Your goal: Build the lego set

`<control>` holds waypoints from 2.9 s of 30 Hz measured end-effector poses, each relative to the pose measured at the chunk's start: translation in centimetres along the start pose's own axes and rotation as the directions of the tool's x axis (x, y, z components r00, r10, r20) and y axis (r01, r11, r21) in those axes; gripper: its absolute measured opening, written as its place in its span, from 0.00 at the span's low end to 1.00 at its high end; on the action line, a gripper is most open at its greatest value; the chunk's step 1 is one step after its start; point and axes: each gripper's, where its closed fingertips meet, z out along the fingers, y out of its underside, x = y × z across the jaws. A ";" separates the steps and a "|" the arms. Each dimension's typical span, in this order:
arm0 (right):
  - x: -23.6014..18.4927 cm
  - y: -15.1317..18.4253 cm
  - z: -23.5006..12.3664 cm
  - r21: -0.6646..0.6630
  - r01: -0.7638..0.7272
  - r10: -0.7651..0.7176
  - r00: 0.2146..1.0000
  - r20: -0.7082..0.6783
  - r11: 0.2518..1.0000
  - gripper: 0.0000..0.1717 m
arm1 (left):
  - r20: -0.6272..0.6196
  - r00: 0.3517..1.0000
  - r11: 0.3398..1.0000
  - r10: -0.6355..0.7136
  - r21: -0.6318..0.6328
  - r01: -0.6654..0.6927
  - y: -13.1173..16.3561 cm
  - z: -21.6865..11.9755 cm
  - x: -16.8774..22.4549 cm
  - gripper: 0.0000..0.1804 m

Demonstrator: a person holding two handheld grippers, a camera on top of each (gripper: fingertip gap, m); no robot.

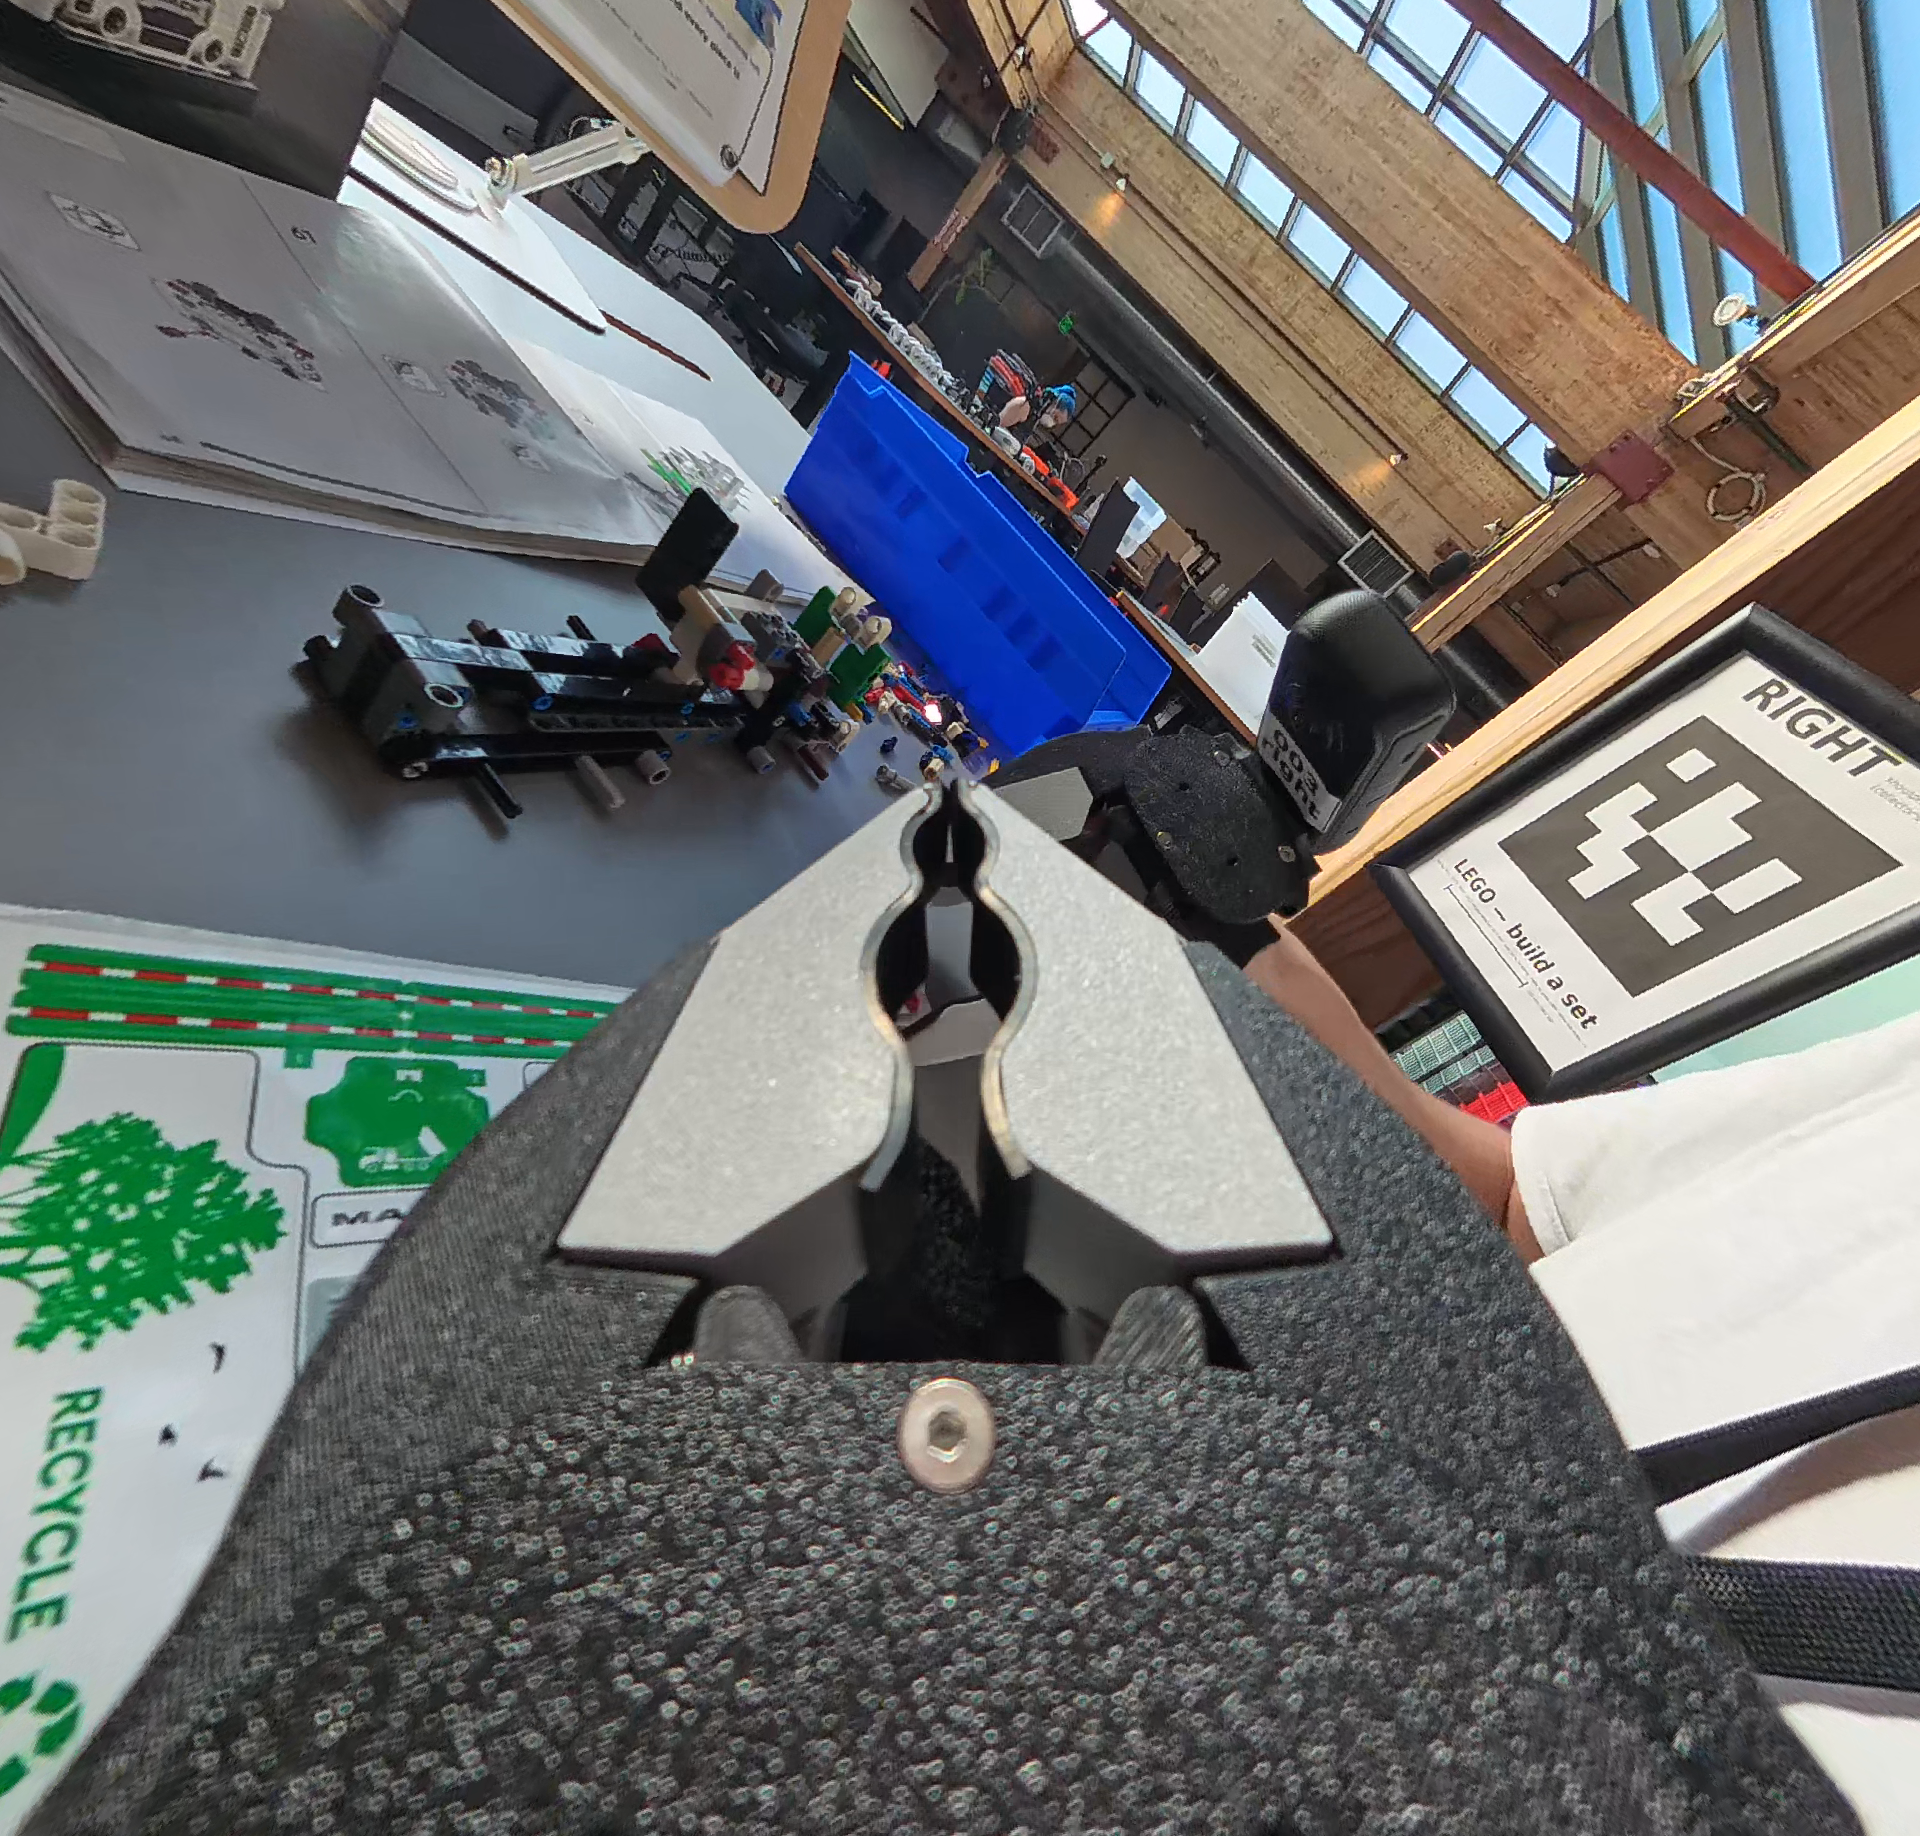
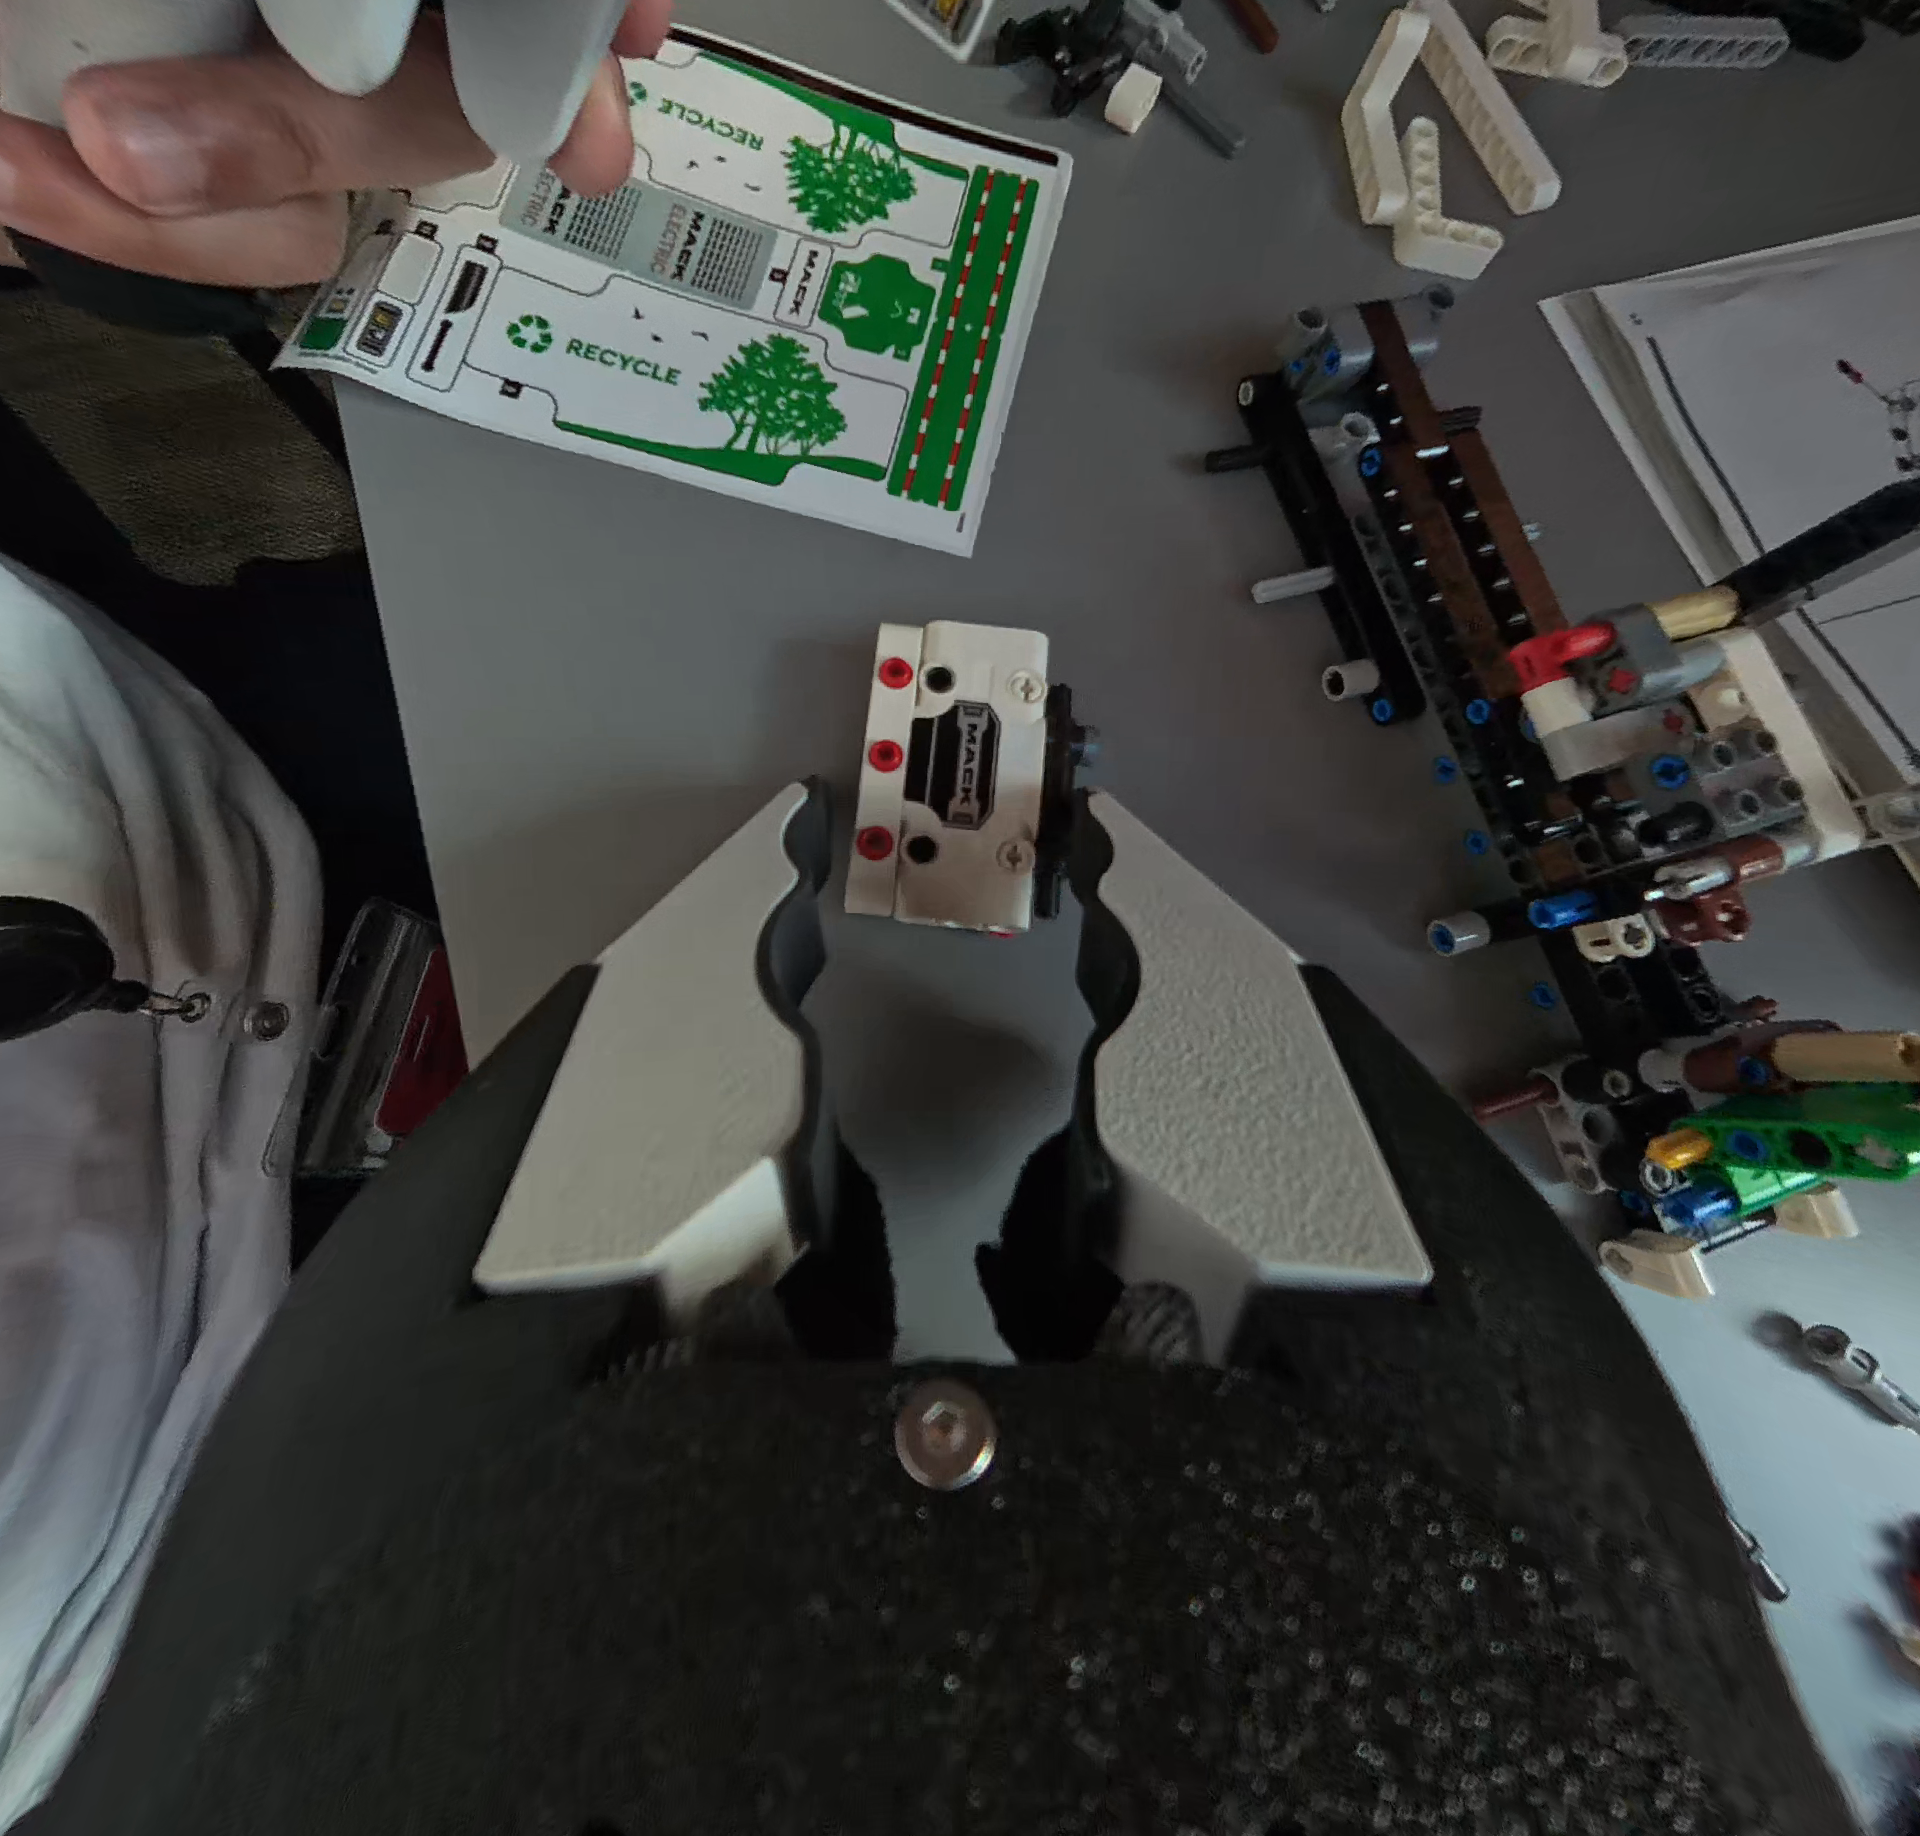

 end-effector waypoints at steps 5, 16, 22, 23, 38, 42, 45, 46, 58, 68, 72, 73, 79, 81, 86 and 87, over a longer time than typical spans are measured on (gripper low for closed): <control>0.7 -0.4 0.4 0.038 0.023 -0.020 0.997 -0.070 0.999 0.20 | 0.036 0.999 1.000 -0.014 0.007 0.013 0.1 -0.3 -0.4 0.00; 4.4 -3.0 -2.8 0.209 0.087 0.024 0.877 -0.479 0.974 0.19 | 0.005 0.997 0.997 -0.075 0.022 0.075 0.0 1.6 0.7 0.00; 6.6 -3.7 -6.3 0.353 0.085 0.159 0.779 -0.606 0.932 0.19 | -0.079 0.996 0.997 -0.049 0.055 0.054 -1.7 3.5 1.8 0.00; 6.7 -3.6 -6.6 0.359 0.087 0.166 0.769 -0.617 0.929 0.19 | -0.093 0.995 0.997 -0.049 0.061 0.055 -2.0 3.8 1.8 0.00; 8.1 -2.6 -7.3 0.355 0.056 0.216 0.704 -0.676 0.933 0.19 | -0.127 0.984 0.982 -0.123 0.129 0.140 -1.8 8.1 2.0 0.00; 8.2 -2.2 -7.8 0.349 0.055 0.220 0.682 -0.697 0.936 0.19 | -0.099 0.989 0.983 -0.109 0.138 0.123 -1.3 8.6 2.6 0.00; 8.1 -2.2 -8.0 0.349 0.067 0.216 0.674 -0.706 0.935 0.19 | -0.071 0.988 0.979 -0.139 0.138 0.148 -1.0 9.0 2.5 0.00; 8.0 -2.3 -7.9 0.346 0.073 0.209 0.674 -0.709 0.936 0.19 | -0.069 0.986 0.976 -0.153 0.144 0.161 -0.9 9.1 2.5 0.00; 7.6 -2.5 -8.0 0.332 0.109 0.179 0.666 -0.724 0.937 0.19 | -0.016 0.991 0.981 -0.135 0.138 0.136 -1.3 10.6 1.8 0.00; 7.7 -2.4 -8.0 0.322 0.115 0.171 0.658 -0.734 0.940 0.19 | 0.007 0.990 0.983 -0.143 0.117 0.142 -0.5 11.0 1.3 0.00; 7.7 -2.4 -8.0 0.323 0.116 0.172 0.655 -0.736 0.939 0.19 | 0.010 0.987 0.980 -0.162 0.123 0.160 -0.5 10.9 0.9 0.00; 7.7 -2.4 -8.0 0.321 0.117 0.170 0.656 -0.735 0.940 0.19 | 0.009 0.986 0.979 -0.164 0.124 0.162 -0.5 10.8 0.9 0.00; 7.7 -2.4 -7.9 0.316 0.122 0.162 0.656 -0.737 0.941 0.19 | 0.016 0.985 0.977 -0.170 0.132 0.167 -0.6 10.8 0.7 0.00; 7.7 -2.4 -7.9 0.315 0.119 0.163 0.657 -0.736 0.942 0.19 | 0.028 0.985 0.978 -0.168 0.130 0.163 -0.6 10.7 0.6 0.00; 7.6 -2.4 -7.8 0.305 0.124 0.153 0.656 -0.740 0.944 0.19 | 0.050 0.985 0.979 -0.166 0.125 0.159 -0.5 10.7 0.4 0.00; 7.6 -2.4 -7.8 0.303 0.125 0.150 0.656 -0.740 0.945 0.19 | 0.055 0.984 0.979 -0.169 0.123 0.161 -0.5 10.7 0.4 0.00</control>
